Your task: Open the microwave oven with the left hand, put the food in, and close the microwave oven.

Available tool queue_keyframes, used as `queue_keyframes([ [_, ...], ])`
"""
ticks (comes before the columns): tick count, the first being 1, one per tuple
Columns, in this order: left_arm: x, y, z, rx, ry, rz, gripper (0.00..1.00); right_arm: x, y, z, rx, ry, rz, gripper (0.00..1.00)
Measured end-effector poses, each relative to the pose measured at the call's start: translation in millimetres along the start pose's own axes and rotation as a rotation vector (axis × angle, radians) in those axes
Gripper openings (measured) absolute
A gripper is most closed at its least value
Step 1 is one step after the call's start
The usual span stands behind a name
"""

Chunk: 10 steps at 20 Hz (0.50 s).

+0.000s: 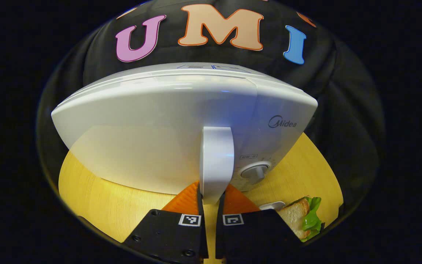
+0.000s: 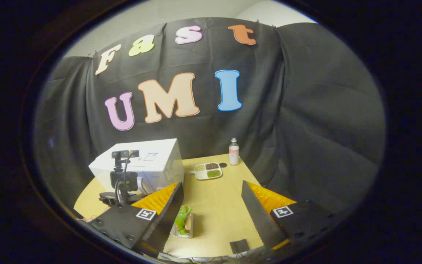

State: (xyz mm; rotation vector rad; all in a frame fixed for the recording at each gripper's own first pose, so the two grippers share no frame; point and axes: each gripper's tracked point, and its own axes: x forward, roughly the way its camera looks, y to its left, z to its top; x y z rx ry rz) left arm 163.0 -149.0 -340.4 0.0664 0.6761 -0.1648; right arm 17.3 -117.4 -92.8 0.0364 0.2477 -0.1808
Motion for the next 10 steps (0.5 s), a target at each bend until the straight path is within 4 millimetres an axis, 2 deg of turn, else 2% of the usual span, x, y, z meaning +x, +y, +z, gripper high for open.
queue_keyframes([
  [3,-1,0,0,-0.004,0.0,-0.009,0.07,0,3,-7,-0.005,0.017,-0.004,0.99],
  [4,-7,0,-7,-0.007,0.027,-0.007,0.07,0,6,-10,-0.004,0.025,-0.003,0.99],
  [6,-29,3,-23,0.014,0.011,-0.028,0.07,3,11,-15,0.002,0.043,0.001,0.99],
  [7,-41,6,-31,0.039,-0.004,-0.048,0.07,4,15,-16,0.01,0.05,0.007,0.92],
  [10,-72,16,-56,0.037,0.009,-0.052,0.07,7,32,-19,0.019,0.062,0.041,0.92],
])
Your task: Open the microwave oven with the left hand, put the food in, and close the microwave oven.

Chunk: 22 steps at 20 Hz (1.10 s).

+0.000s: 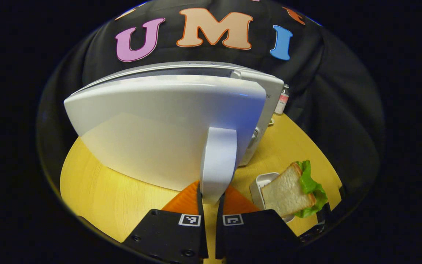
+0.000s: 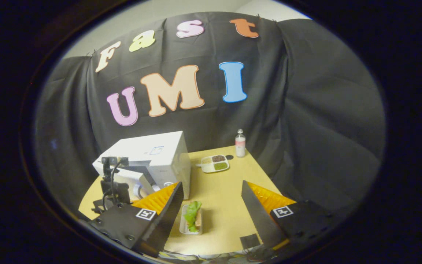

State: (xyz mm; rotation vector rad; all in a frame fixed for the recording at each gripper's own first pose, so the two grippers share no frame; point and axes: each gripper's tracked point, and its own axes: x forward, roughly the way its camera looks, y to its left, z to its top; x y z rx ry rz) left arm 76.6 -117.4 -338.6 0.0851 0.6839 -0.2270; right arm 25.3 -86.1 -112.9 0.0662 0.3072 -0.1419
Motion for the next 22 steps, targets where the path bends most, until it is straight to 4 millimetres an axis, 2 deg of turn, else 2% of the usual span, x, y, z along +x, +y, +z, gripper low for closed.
queue_keyframes([
  [4,-24,10,-19,0.044,-0.007,0.0,0.11,3,18,-8,-0.037,0.012,0.033,0.92],
  [7,-42,19,-31,0.009,-0.01,-0.004,0.22,2,33,-18,-0.045,0.034,0.062,0.92],
  [10,-56,37,-42,-0.063,-0.006,0.022,0.3,6,45,-28,-0.044,0.061,0.085,0.92],
  [11,-60,45,-45,-0.072,-0.003,0.037,0.45,7,49,-31,-0.041,0.071,0.091,0.99],
  [12,-65,51,-48,-0.08,-0.002,0.046,0.52,8,51,-34,-0.038,0.081,0.095,0.92],
  [13,-69,56,-52,-0.087,0.004,0.045,0.7,11,54,-36,-0.037,0.089,0.094,0.92],
  [18,-104,85,-73,-0.081,0.013,0.061,0.75,18,66,-50,-0.041,0.111,0.074,0.92],
  [20,-116,101,-80,-0.094,0.015,0.069,0.76,19,73,-60,-0.037,0.122,0.062,0.92],
  [21,-124,113,-86,-0.105,0.019,0.077,0.8,18,78,-65,-0.031,0.133,0.058,0.92],
  [22,-132,122,-91,-0.12,0.024,0.08,0.83,17,84,-72,-0.023,0.146,0.059,0.99],
])
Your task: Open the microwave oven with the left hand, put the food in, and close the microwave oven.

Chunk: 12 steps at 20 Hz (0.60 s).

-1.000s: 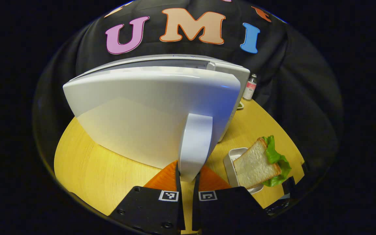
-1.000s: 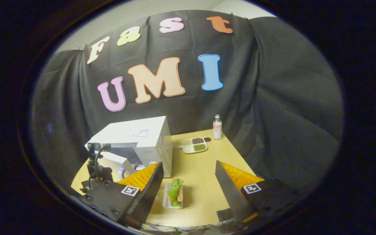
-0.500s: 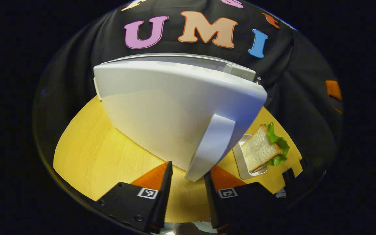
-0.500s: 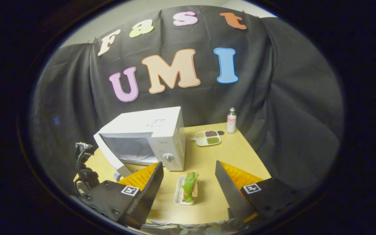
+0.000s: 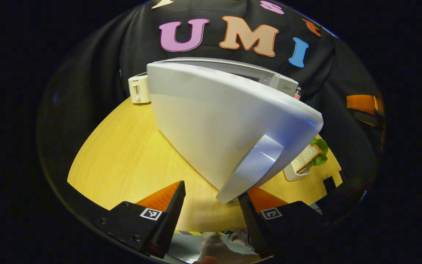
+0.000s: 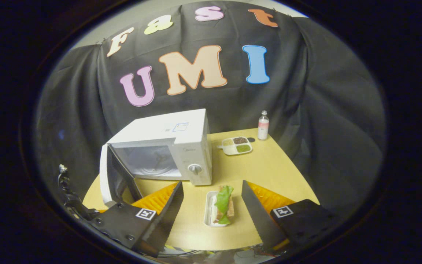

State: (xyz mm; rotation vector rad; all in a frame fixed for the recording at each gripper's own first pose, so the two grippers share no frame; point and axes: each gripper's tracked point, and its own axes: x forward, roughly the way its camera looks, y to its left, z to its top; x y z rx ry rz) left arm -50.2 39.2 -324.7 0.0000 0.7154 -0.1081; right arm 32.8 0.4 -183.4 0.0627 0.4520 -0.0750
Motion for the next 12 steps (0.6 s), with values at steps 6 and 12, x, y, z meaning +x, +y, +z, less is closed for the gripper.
queue_keyframes([
  [6,-34,75,-21,-0.11,0.004,0.063,0.9,4,26,-41,0.042,0.068,-0.02,0.99],
  [12,-59,146,-33,-0.274,-0.003,0.142,0.86,15,32,-65,0.055,0.149,-0.057,0.99],
])
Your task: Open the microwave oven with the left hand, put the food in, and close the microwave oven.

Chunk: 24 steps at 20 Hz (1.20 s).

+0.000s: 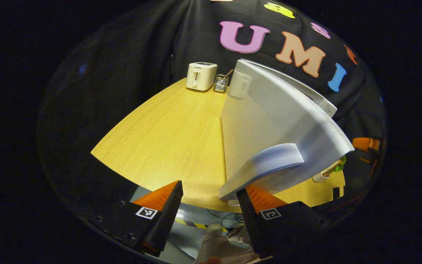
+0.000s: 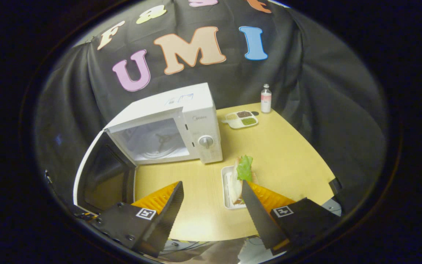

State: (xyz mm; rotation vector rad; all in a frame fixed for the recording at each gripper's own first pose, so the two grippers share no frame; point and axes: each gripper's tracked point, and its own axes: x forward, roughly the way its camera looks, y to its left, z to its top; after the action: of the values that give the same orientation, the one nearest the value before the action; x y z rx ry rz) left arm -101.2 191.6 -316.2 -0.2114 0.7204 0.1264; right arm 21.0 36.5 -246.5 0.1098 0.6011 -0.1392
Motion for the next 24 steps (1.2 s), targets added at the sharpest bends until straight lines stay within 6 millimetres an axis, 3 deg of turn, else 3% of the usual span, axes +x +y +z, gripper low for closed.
queue_keyframes([
  [6,-15,38,0,-0.105,-0.008,0.115,0.86,18,-20,-2,-0.016,0.068,-0.053,0.99],
  [9,-25,67,12,-0.113,-0.049,0.236,0.86,37,-36,-3,-0.028,0.117,-0.07,0.99],
  [10,-30,76,16,-0.125,-0.061,0.28,0.86,43,-41,-5,-0.029,0.141,-0.075,0.92],
  [13,-50,91,41,-0.159,-0.143,0.417,0.87,63,-53,-14,-0.026,0.228,-0.069,0.99],
  [14,-57,92,51,-0.162,-0.182,0.457,0.86,71,-56,-19,-0.024,0.264,-0.064,0.99],
  [15,-65,91,63,-0.164,-0.224,0.49,0.86,76,-60,-23,-0.022,0.298,-0.063,0.92],
  [18,-77,75,89,-0.169,-0.329,0.53,0.85,91,-70,-38,-0.024,0.4,-0.053,0.99],
  [19,-85,73,93,-0.155,-0.347,0.565,0.85,95,-72,-42,-0.022,0.434,-0.043,0.89],
  [20,-89,71,94,-0.144,-0.358,0.58,0.83,100,-74,-48,-0.015,0.465,-0.031,0.98],
  [21,-90,69,96,-0.141,-0.367,0.578,0.81,104,-75,-52,-0.007,0.488,-0.023,0.98],
  [22,-92,67,99,-0.141,-0.372,0.584,0.81,108,-76,-56,-0.001,0.509,-0.014,0.9],
  [23,-94,66,102,-0.138,-0.376,0.597,0.82,111,-75,-60,0.005,0.533,-0.002,0.93],
  [24,-96,64,105,-0.13,-0.38,0.615,0.82,113,-74,-64,0.01,0.557,0.014,0.88],
])
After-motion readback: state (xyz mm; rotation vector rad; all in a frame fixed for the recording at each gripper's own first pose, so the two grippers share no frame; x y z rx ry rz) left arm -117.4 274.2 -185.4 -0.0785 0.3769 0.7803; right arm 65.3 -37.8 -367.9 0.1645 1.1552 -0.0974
